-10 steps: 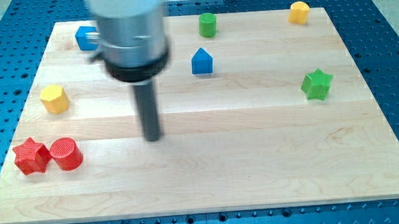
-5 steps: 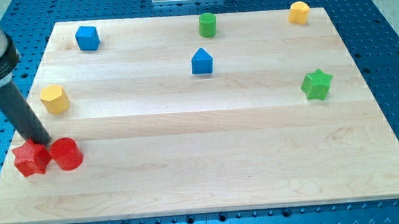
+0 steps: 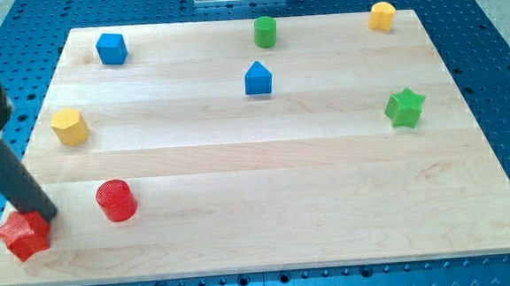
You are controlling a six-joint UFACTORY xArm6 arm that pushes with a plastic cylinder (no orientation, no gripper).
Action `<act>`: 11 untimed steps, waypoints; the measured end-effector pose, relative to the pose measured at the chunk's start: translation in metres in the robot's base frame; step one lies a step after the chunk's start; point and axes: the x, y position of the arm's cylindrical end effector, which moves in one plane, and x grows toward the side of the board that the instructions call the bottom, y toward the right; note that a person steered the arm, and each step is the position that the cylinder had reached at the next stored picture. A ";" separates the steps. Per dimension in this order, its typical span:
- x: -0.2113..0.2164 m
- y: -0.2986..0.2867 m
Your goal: Move the red star towards the bottom right left of the board
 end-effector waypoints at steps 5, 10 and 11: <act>0.047 -0.032; 0.040 0.378; 0.040 0.426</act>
